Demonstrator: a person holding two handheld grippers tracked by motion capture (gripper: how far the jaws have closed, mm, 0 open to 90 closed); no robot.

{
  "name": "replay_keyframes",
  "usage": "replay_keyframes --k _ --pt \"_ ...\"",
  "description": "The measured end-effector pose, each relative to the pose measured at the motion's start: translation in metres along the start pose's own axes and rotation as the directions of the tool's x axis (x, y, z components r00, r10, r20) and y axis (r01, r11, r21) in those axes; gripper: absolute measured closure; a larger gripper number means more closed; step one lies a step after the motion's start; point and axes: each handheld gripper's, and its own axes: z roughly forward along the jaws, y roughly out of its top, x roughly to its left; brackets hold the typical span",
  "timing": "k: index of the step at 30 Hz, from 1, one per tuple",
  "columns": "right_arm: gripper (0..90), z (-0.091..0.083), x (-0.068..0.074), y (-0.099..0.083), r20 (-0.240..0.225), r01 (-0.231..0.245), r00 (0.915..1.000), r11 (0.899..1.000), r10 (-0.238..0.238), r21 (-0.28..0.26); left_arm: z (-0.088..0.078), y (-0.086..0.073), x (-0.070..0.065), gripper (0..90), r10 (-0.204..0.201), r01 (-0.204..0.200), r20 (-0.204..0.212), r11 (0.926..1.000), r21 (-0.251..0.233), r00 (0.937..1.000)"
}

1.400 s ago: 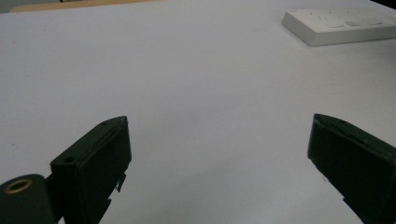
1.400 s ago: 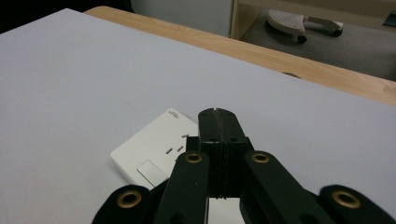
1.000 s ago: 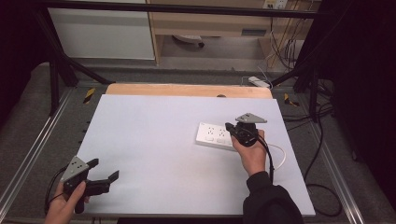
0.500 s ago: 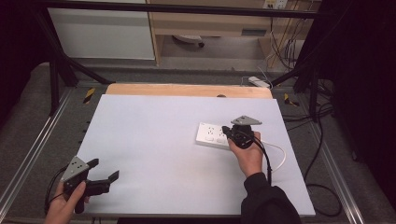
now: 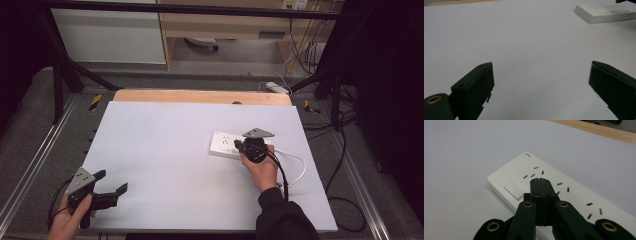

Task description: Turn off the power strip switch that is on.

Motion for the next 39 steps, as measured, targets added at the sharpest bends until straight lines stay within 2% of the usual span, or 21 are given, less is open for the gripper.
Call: replay_keyframes --k 11,39 --pt "90.0 0.008 0.005 -0.008 -0.01 0.001 1.0 1.0 0.0 0.029 0.0 0.0 0.0 6.1 0.0 0.0 0.0 1.0 0.001 1.0" --pt "90.0 0.013 0.007 -0.012 -0.009 0.004 1.0 0.999 -0.004 0.036 0.0 0.0 0.0 6.1 0.004 -0.004 0.002 1.0 0.001 1.0"
